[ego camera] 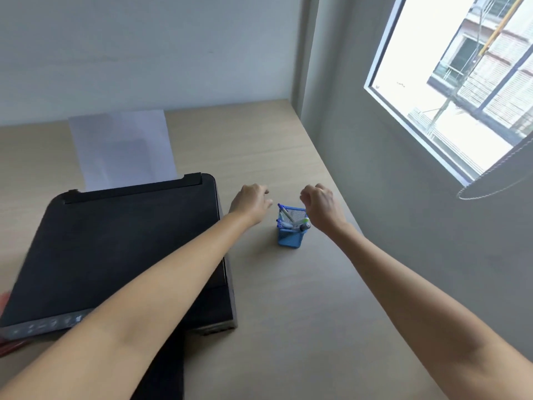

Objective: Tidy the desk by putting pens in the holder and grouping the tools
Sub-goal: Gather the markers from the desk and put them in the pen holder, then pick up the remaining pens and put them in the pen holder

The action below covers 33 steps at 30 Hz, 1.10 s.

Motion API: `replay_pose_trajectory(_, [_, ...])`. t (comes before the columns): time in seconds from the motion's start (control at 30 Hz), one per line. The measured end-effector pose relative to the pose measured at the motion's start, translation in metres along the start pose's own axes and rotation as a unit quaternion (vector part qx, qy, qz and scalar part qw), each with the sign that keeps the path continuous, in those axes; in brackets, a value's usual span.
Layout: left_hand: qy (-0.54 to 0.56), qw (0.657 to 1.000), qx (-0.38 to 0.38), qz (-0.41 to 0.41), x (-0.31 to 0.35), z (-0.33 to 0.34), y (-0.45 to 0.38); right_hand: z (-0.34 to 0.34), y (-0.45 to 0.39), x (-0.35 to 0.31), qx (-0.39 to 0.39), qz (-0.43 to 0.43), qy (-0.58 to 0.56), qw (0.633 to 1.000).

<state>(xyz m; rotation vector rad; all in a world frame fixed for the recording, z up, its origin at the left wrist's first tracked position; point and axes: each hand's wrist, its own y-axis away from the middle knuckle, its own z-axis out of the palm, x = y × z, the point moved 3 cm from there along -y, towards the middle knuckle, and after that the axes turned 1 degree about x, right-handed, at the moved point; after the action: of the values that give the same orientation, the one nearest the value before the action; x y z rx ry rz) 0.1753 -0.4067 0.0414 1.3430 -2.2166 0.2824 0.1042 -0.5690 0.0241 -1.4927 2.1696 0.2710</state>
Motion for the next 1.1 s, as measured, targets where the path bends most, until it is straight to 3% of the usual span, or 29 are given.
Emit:
replay_pose_trajectory(0.27, [0.135,0.982,0.126,-0.025,-0.091,-0.130,0.124,0.006,0.014,-0.129,-0.027,-0.111,-0.067,0.991])
replay_pose_trajectory(0.53, [0.154,0.943,0.179,-0.235,-0.296,-0.183,0.297,0.082,0.092,-0.301,-0.118,-0.301,-0.088,0.942])
replay_pose_trajectory(0.73, [0.072,0.924,0.111,-0.358,-0.404,-0.143,0.394,0.143,0.187,-0.402,-0.179,-0.409,-0.119,0.887])
replay_pose_trajectory(0.93, [-0.055,0.936,-0.039,-0.345,-0.434,-0.076,0.425,0.230,0.264,-0.419,-0.336,-0.432,0.007,0.837])
replay_pose_trajectory(1.1, [-0.062,0.948,-0.017,-0.311,-0.446,-0.057,0.430,0.283,0.302,-0.402,-0.416,-0.405,0.170,0.796])
